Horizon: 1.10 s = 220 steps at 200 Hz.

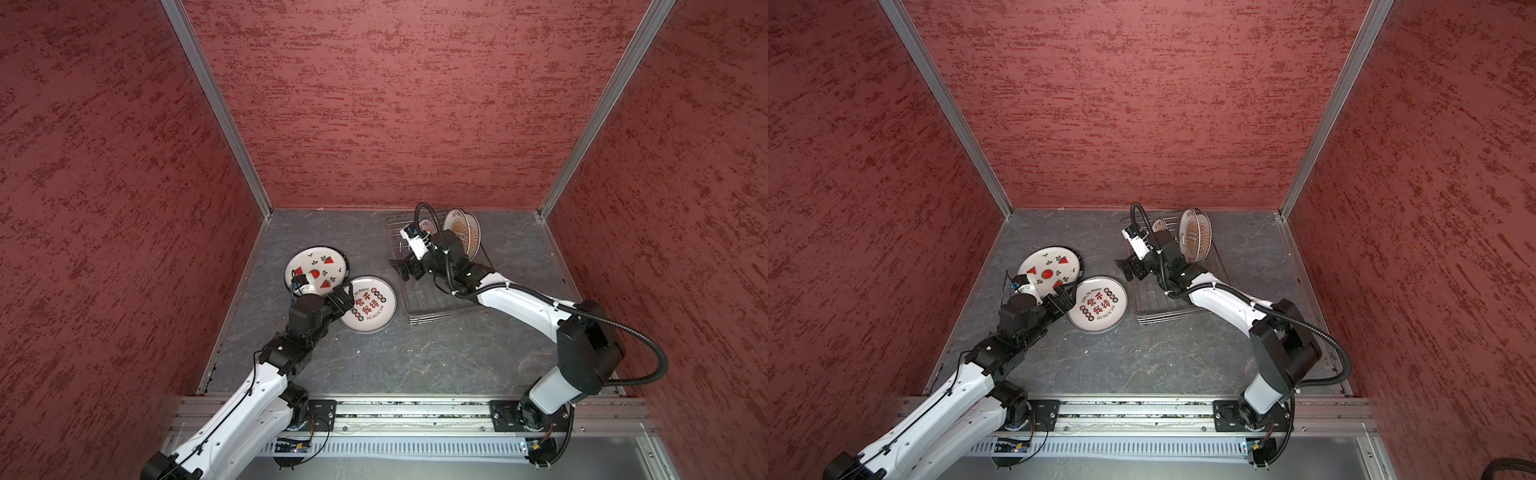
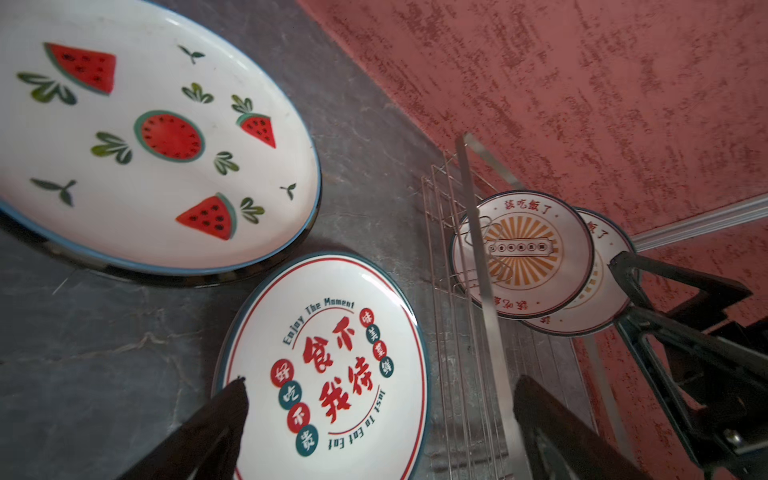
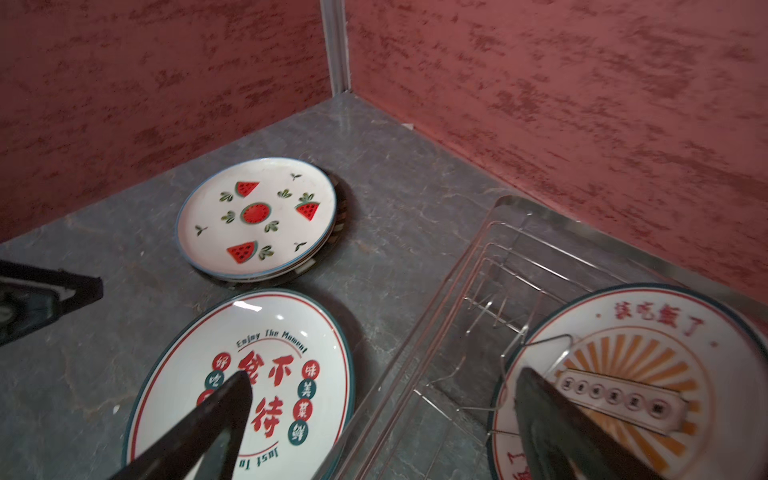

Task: Unload the plates from the dish rack
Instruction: 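Lower the right gripper onto the next sunburst plate in the rack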

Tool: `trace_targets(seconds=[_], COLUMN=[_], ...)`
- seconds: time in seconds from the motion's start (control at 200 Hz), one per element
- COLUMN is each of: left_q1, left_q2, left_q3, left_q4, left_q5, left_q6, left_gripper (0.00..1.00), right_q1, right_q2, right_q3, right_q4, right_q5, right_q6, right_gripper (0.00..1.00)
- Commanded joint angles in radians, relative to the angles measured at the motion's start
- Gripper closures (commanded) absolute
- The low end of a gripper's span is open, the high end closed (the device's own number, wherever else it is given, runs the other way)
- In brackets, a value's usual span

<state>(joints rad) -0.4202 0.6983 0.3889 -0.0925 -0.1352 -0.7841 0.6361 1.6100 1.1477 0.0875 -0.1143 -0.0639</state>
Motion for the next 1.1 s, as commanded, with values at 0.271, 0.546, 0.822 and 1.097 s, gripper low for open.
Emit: trace_targets(seconds=[0.271, 0.546, 0.822, 1.097], left_q1=[-0.006, -0.032, -0.081, -0.107], left_q2=[0.115, 0.214, 0.278, 0.334], left_q3=[0.039, 0.079, 0.128, 0.142], left_q4=[0.293, 0.391, 0.418, 0.444], left_q5=[0.127, 0.166, 0.155, 0.143], left_q6=[0.116, 0.116, 0.145, 0.15], left_gripper=[0.01, 0.01, 0.01, 0.01], right_q1=[-0.116, -0.197, -0.336, -0.365], right_q2=[-0.088, -0.051, -0.087, -0.051], right_q3=[-0.01, 0.189, 0.078, 0.127], right_q4=[0.089, -0.225, -0.134, -0.24], right_q5=[0.527, 0.649, 0.241, 0.304], right_q6=[0.49, 0.57, 0.478, 0.451], right_gripper=[0.01, 0.01, 0.08, 0.26])
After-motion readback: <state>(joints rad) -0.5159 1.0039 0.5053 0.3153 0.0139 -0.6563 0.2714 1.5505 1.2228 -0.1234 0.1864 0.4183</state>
